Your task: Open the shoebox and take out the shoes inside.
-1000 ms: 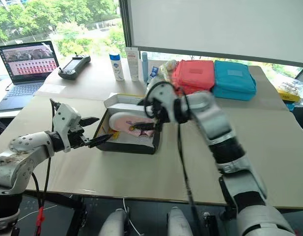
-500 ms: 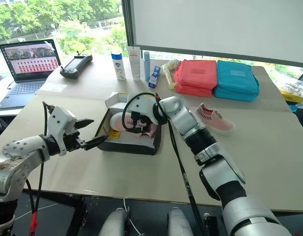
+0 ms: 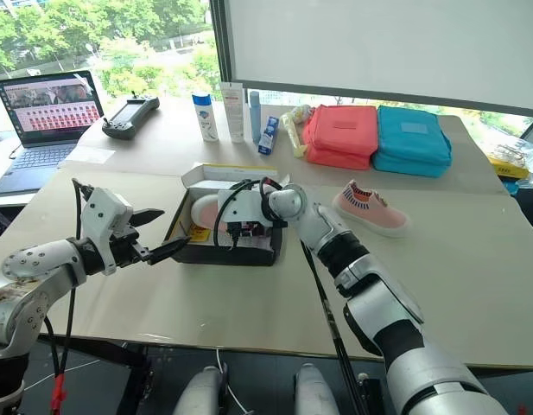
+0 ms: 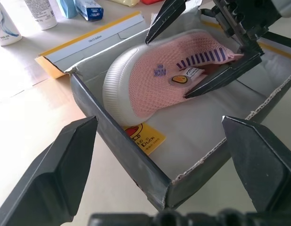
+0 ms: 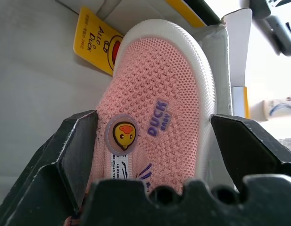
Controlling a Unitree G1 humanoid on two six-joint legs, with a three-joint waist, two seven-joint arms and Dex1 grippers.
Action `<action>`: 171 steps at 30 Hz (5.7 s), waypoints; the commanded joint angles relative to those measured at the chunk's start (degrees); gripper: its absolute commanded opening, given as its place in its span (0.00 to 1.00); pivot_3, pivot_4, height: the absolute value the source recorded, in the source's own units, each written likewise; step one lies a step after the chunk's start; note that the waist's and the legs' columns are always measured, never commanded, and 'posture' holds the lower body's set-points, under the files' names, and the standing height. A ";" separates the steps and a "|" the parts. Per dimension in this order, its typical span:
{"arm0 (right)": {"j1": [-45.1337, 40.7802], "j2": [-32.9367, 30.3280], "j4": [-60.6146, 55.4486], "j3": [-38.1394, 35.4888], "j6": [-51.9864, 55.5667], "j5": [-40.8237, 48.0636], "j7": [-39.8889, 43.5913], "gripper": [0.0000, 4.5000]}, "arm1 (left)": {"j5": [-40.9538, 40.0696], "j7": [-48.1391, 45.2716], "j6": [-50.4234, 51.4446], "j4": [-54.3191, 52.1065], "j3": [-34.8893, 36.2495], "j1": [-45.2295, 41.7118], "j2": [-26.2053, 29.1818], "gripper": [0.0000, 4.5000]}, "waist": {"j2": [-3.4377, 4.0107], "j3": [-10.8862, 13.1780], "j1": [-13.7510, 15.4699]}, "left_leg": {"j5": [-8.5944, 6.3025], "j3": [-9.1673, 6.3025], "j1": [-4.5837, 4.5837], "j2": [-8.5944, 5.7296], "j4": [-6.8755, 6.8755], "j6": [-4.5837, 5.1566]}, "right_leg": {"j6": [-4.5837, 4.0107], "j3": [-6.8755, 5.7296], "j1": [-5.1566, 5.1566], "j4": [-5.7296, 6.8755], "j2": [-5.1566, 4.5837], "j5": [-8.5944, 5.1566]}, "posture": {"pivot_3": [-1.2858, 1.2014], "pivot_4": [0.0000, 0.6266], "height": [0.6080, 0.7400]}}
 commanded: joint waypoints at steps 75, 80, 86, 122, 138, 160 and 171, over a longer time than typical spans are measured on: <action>4.18 -4.50 -20.11 -6.24 15.24 6.81 15.59 0.13 | 1.00 -0.47 -2.03 1.27 -1.75 -3.55 -0.20 1.00 | -0.38 -0.25 -0.84 | -0.02 0.01 0.04 0.05 -0.11 -0.03 | -0.32 -0.11 -0.07 -0.18 -0.10 0.18 | 0.52 0.24 1.00; -0.26 -8.29 -18.89 -3.67 10.90 3.28 17.25 0.48 | 1.36 -0.24 -2.40 1.83 -2.48 -4.01 -1.04 1.00 | -0.33 -0.21 -0.69 | -0.02 0.01 -0.02 0.05 -0.17 -0.03 | -0.25 -0.11 -0.17 -0.18 -0.07 0.15 | 0.52 0.24 1.00; -3.68 -7.59 -14.80 -2.06 7.41 2.41 19.14 0.64 | 1.77 0.23 -2.54 1.55 -2.78 -3.90 -2.02 1.00 | -0.34 -0.22 -0.86 | 0.01 0.00 0.00 0.05 -0.67 -0.03 | -0.17 -0.11 -0.35 -0.20 0.02 -0.08 | 0.52 0.24 1.00; -12.33 2.78 10.80 4.58 -3.63 -11.18 6.73 0.01 | 1.96 1.73 -2.75 0.81 -2.48 -3.00 -3.69 1.00 | -0.34 -0.22 -0.95 | 0.08 -0.01 0.11 0.05 -0.72 -0.13 | -0.26 -0.11 -0.29 0.00 0.03 -0.09 | 0.52 0.24 1.00; -6.23 2.07 5.06 -22.27 15.61 18.43 14.07 0.01 | 2.55 0.63 -3.40 1.53 -2.02 -2.80 -3.04 1.00 | -0.34 -0.22 -0.75 | 0.09 -0.01 0.10 0.05 -0.73 -0.11 | 0.01 -0.11 -0.19 -0.03 0.04 -0.13 | 0.52 0.24 1.00; -5.74 -22.49 -20.13 -31.67 47.43 41.53 14.90 0.01 | 2.97 -1.10 -4.23 3.72 -3.88 -4.73 -3.16 1.00 | -0.33 -0.21 1.14 | 0.09 0.04 0.00 0.02 -0.70 -0.12 | -0.08 -0.11 -0.14 -0.26 -0.05 -0.39 | 0.52 0.24 1.00; -0.46 -38.71 -13.66 -13.41 17.37 20.84 33.38 0.01 | 3.40 -1.84 -4.76 5.07 -4.66 -5.57 -3.32 1.00 | -0.30 -0.19 0.13 | 0.09 0.09 0.05 0.02 -0.60 -0.11 | -0.09 -0.04 -0.23 -0.24 -0.03 -0.37 | 0.52 0.24 1.00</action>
